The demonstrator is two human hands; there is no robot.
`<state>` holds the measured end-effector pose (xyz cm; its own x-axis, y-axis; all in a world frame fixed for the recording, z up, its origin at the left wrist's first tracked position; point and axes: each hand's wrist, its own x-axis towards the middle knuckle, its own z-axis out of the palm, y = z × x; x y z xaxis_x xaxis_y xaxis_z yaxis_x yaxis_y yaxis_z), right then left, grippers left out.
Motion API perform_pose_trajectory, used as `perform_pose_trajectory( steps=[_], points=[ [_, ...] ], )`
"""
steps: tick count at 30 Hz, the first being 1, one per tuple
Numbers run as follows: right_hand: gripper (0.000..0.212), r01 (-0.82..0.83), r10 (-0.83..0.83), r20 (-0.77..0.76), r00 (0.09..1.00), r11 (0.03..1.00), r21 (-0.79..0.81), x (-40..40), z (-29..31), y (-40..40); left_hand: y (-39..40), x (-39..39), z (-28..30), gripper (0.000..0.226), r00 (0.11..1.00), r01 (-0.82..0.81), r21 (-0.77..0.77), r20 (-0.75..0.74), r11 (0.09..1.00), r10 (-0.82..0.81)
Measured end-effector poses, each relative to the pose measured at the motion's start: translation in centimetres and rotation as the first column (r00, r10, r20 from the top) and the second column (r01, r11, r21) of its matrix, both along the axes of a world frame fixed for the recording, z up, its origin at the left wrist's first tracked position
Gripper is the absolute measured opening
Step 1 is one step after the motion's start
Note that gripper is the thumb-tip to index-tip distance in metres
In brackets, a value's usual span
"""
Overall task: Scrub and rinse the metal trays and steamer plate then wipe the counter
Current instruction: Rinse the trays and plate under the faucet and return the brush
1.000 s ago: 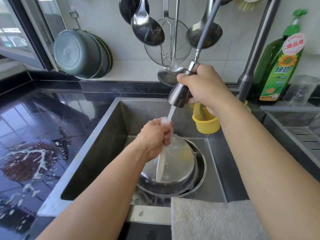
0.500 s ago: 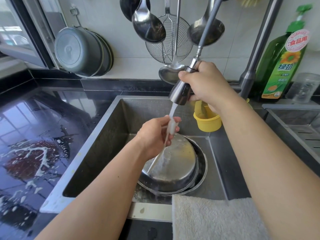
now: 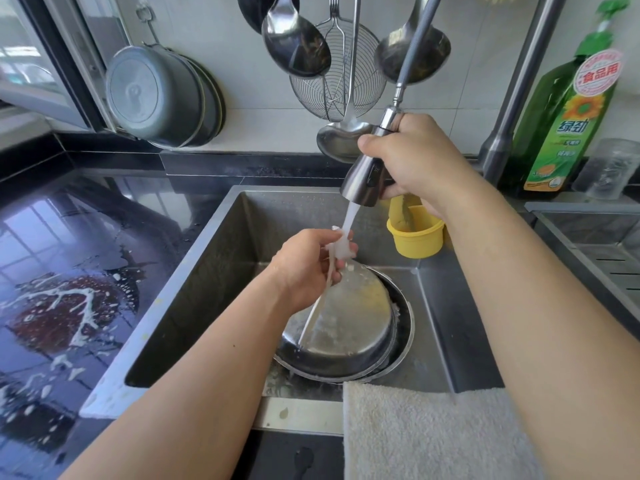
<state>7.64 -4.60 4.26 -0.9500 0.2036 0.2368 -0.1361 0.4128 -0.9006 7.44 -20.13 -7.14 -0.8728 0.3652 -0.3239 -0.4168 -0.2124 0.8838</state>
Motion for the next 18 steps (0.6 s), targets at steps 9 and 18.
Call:
perform_pose_trajectory(
  steps=[9,18],
  points=[
    [0.011,-0.020,0.020,-0.010,1.000,0.999,-0.027,-0.04,-0.13,0.14,-0.20,0.09,-0.25,0.028,0.988,-0.052,-0.110,-0.147,0.992,0.036],
    [0.018,0.011,-0.011,-0.020,1.000,1.000,0.010,0.20,-0.21,0.14,0.02,-0.11,-0.32,0.035,0.992,-0.017,-0.091,-0.127,0.996,0.006]
  ],
)
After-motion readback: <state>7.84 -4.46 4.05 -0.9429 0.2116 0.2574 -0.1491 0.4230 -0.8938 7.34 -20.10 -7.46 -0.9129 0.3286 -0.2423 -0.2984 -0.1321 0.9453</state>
